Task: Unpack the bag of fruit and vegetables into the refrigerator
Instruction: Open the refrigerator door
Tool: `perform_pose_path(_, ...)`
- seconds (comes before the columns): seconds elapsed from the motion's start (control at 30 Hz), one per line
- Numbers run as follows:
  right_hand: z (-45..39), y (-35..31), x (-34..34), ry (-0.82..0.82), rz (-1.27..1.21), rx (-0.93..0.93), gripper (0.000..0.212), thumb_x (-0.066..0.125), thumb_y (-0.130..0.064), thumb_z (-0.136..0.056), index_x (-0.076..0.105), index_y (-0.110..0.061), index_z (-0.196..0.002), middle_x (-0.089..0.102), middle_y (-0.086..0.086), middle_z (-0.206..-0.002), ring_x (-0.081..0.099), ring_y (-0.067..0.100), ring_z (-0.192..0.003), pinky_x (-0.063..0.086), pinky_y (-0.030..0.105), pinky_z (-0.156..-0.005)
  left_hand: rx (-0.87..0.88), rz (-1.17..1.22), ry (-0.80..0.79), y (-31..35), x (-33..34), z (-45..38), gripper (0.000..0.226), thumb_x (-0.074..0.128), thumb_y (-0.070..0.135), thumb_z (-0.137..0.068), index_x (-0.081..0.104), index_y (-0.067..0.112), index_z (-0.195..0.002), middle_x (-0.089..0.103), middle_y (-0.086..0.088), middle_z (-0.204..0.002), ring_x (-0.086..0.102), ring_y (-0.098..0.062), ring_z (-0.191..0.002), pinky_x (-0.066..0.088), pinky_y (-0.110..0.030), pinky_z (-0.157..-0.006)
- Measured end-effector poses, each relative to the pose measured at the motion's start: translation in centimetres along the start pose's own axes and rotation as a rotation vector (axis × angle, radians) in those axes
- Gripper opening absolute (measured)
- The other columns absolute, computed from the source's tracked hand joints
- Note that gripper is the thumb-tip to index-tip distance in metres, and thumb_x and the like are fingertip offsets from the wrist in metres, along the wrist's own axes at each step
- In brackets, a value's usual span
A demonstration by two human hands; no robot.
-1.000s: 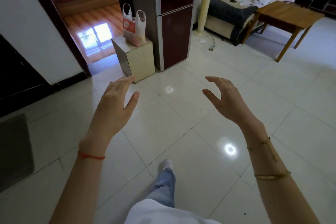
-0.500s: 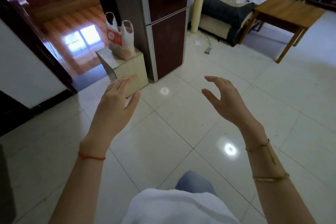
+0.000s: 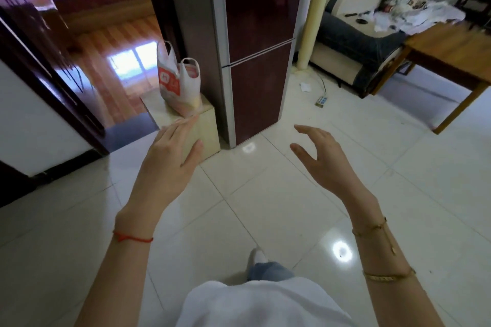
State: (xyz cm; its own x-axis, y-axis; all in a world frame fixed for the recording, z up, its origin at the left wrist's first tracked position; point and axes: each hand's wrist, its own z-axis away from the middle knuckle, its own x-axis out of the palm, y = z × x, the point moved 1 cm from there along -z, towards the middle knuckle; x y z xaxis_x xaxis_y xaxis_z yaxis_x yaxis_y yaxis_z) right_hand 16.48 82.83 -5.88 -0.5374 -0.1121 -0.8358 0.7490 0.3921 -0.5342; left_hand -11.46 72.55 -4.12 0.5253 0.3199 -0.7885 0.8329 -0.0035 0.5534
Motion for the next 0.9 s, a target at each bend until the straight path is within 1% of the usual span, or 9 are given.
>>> perform_pose_path(0.07,-4.5,0.7,-0.5,0.000,0.007,-0.035,0.048,0.050,-0.041,-0.098,0.045,-0.022,-0.141,0.050,-0.004,-0.143,0.040,0.012,-0.136,0.026,0.020,-0.106,-0.002,0.017,0.048,-0.2,0.4,-3.7,0.049,0.049,0.033,-0.097,0.045,0.016,-0.143,0.053,-0.007,-0.143,0.047,-0.022,-0.134,0.042,-0.038,-0.109)
perform_pose_path(0.17,-10.6,1.3,-0.8,-0.016,0.016,-0.071,0.049,0.050,-0.041,-0.098,0.045,-0.022,-0.142,0.050,-0.003,-0.143,0.040,0.013,-0.136,0.026,0.021,-0.106,-0.017,0.001,0.106,-1.0,0.8,-8.5,0.047,0.049,0.031,-0.097,0.047,0.016,-0.141,0.055,-0.006,-0.140,0.048,-0.021,-0.132,0.037,-0.027,-0.107)
perform_pose_path(0.23,-14.3,1.5,-0.7,-0.030,0.020,-0.087,0.049,0.050,-0.042,-0.097,0.045,-0.022,-0.142,0.050,-0.003,-0.143,0.041,0.014,-0.135,0.026,0.021,-0.106,-0.055,-0.008,0.117,-1.8,1.2,-11.2,0.046,0.049,0.031,-0.098,0.047,0.016,-0.141,0.054,-0.005,-0.141,0.047,-0.020,-0.133,0.035,-0.025,-0.107)
perform_pose_path(0.33,-19.4,1.9,-0.1,-0.043,0.008,-0.107,0.049,0.049,-0.042,-0.097,0.045,-0.023,-0.142,0.050,-0.004,-0.143,0.042,0.013,-0.135,0.027,0.020,-0.105,-0.075,-0.011,0.116,-3.2,1.9,-15.2,0.050,0.046,0.036,-0.097,0.045,0.015,-0.142,0.053,-0.006,-0.142,0.046,-0.021,-0.135,0.038,-0.032,-0.109)
perform_pose_path(0.4,-22.7,2.3,0.6,-0.050,-0.002,-0.113,0.049,0.050,-0.042,-0.097,0.045,-0.023,-0.142,0.050,-0.004,-0.143,0.042,0.013,-0.135,0.028,0.020,-0.105,-0.090,-0.007,0.118,-4.5,2.7,-17.9,0.051,0.046,0.036,-0.096,0.045,0.015,-0.143,0.054,-0.007,-0.141,0.046,-0.021,-0.135,0.040,-0.037,-0.111)
perform_pose_path(0.57,-31.2,2.9,3.0,-0.060,-0.011,-0.110,0.048,0.052,-0.040,-0.098,0.046,-0.022,-0.142,0.051,-0.003,-0.143,0.044,0.013,-0.133,0.029,0.017,-0.101,-0.122,-0.015,0.106,-8.3,4.2,-25.4,0.051,0.047,0.035,-0.097,0.044,0.015,-0.144,0.051,-0.006,-0.144,0.045,-0.022,-0.136,0.041,-0.042,-0.111)
perform_pose_path(0.67,-36.5,2.4,4.4,-0.073,-0.023,-0.104,0.049,0.052,-0.040,-0.097,0.046,-0.022,-0.142,0.051,-0.002,-0.143,0.042,0.015,-0.135,0.029,0.020,-0.104,-0.137,-0.030,0.106,-10.5,4.1,-30.2,0.053,0.044,0.039,-0.097,0.044,0.015,-0.144,0.049,-0.007,-0.147,0.044,-0.024,-0.138,0.040,-0.044,-0.111)
perform_pose_path(0.8,-42.5,1.2,5.5,-0.076,-0.047,-0.088,0.050,0.051,-0.042,-0.097,0.045,-0.022,-0.142,0.050,-0.003,-0.145,0.042,0.015,-0.136,0.033,0.026,-0.107,-0.144,-0.040,0.077,-12.9,3.6,-36.2,0.057,0.039,0.044,-0.095,0.046,0.013,-0.142,0.051,-0.006,-0.145,0.047,-0.025,-0.136,0.043,-0.046,-0.110)
perform_pose_path(0.9,-45.9,0.5,6.1,-0.072,-0.058,-0.070,0.050,0.051,-0.040,-0.097,0.045,-0.023,-0.143,0.049,-0.003,-0.145,0.042,0.016,-0.136,0.036,0.029,-0.109,-0.151,-0.038,0.047,-14.4,3.5,-39.8,0.053,0.042,0.041,-0.096,0.046,0.013,-0.141,0.052,-0.007,-0.144,0.048,-0.026,-0.134,0.044,-0.046,-0.109)
